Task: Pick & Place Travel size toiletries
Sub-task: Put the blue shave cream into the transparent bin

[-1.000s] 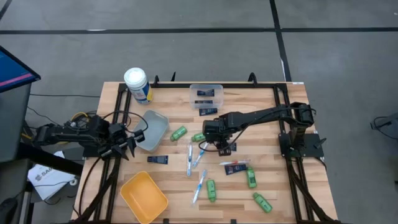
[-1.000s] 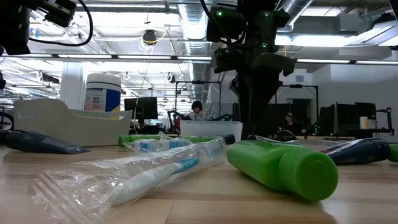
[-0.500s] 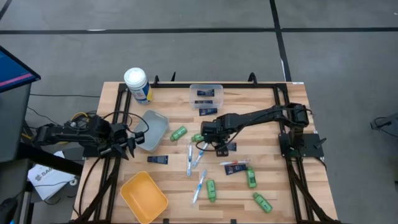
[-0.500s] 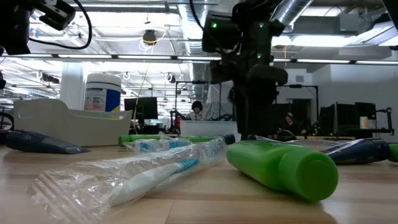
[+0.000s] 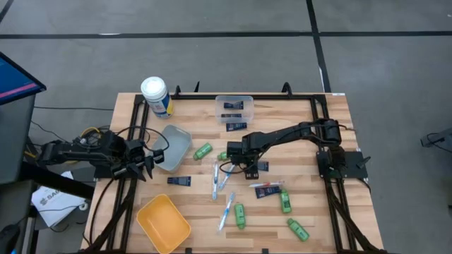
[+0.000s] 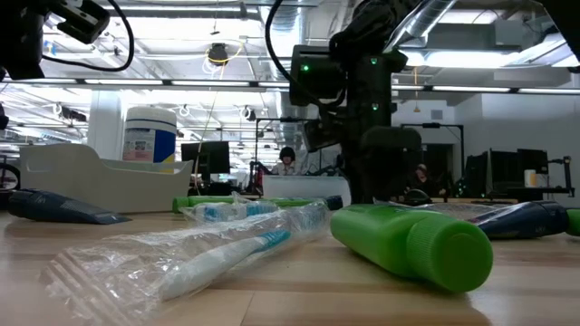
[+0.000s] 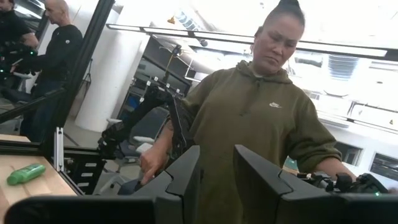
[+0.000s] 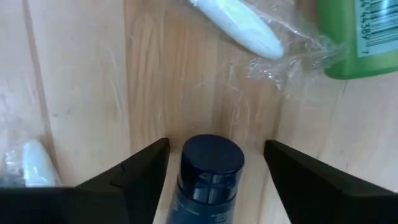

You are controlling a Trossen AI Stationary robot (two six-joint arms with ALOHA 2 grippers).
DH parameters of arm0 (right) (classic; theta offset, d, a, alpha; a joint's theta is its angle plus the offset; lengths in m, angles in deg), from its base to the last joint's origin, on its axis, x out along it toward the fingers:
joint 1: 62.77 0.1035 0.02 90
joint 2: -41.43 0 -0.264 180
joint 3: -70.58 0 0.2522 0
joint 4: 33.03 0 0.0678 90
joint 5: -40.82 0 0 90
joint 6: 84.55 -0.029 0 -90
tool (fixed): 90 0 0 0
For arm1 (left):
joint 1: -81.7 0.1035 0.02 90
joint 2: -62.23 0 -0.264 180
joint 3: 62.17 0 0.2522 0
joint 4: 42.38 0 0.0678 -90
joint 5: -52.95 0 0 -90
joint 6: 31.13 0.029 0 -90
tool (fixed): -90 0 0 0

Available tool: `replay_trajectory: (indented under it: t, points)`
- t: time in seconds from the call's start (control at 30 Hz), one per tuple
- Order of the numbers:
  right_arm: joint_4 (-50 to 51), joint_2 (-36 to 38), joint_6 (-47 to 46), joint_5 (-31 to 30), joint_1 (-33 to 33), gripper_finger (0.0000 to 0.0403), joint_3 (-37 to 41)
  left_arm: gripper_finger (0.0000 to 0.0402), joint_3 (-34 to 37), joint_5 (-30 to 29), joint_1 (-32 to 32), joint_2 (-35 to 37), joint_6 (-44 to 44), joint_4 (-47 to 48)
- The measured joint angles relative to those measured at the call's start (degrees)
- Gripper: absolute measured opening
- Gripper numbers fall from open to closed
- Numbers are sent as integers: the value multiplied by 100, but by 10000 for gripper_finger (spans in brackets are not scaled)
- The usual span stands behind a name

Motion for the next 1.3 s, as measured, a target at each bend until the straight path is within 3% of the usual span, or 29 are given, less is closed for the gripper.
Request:
replay_trajectory:
  t: [0.3,0.57,0.73,0.87,1.07,1.3]
  points:
    - [-1,4,-11,0,-4,118,10,92,0,-2,0,50,-2,5]
    - [-2,215,-39,11,-76,117,50,92,2,0,-2,930,-2,-2]
    - [38,589,-54,16,-215,137,44,92,2,2,-2,1469,-2,-6]
    - [-59,1004,-51,0,-428,127,-64,92,-2,-1,-2,1696,-2,6]
    - [-561,1313,104,-196,-1067,119,-663,92,2,3,-6,1696,-4,525]
    - [-652,879,568,-437,-1874,130,-1885,92,2,1,-6,1700,-4,721]
